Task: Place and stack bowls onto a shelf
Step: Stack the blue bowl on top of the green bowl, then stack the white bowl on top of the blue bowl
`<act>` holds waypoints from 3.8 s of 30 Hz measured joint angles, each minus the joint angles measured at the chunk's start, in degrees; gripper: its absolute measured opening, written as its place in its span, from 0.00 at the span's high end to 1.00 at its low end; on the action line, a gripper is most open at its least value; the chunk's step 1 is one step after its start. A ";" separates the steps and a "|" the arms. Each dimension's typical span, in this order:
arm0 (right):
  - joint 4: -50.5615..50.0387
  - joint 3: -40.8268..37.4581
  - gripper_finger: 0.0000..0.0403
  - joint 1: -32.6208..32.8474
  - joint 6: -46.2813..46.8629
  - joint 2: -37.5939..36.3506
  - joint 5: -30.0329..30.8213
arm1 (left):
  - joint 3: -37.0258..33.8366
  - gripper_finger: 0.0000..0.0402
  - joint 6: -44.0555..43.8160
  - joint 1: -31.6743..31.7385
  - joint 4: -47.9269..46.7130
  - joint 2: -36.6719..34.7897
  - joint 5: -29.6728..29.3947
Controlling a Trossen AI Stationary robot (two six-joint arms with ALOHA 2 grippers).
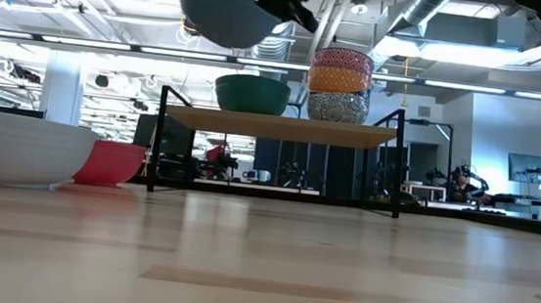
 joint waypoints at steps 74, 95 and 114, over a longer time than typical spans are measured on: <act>16.00 -0.06 0.58 -25.53 -29.87 0.47 -14.57 | -0.09 0.53 8.80 29.02 12.92 2.19 6.47; 16.28 -0.04 0.55 -22.67 -26.90 -0.23 -23.13 | -0.08 0.53 10.33 29.95 10.65 1.57 5.01; 19.35 -0.02 0.55 -3.93 -27.04 0.05 -23.57 | -0.01 0.53 0.79 11.71 -5.15 1.01 4.73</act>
